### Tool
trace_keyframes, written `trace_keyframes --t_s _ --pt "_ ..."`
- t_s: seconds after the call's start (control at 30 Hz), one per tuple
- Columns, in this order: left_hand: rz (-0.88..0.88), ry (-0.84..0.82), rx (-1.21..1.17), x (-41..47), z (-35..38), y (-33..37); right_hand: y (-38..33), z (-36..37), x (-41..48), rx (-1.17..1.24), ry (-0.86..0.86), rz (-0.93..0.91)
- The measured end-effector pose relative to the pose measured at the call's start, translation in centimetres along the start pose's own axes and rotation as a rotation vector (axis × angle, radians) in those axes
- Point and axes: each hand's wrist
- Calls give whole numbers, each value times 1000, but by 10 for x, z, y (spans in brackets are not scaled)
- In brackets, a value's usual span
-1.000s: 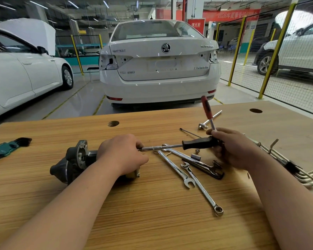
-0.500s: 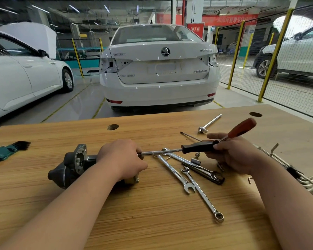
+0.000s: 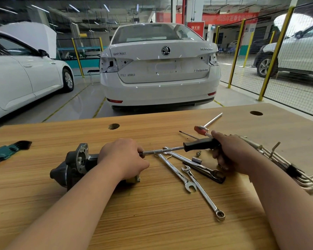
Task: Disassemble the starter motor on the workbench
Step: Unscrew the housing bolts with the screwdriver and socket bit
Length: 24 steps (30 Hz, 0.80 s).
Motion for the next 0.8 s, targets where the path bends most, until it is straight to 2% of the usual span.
trace_keyframes --t_s 0.27,0.47,0.8 --pt "-12 -54 17 1 -2 0 1 -6 -7 254 -200 -81" --pt "-7 -76 33 1 -3 1 2 -6 -5 220 -220 -97" --pt "12 18 29 -2 0 0 2 -16 -4 121 -228 -73"
Point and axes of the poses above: each hand's wrist, its own x-axis towards the middle knuckle, its own z-axis out of the palm, y = z × x, and after that the axes turned 7 degrees about z, right-handed
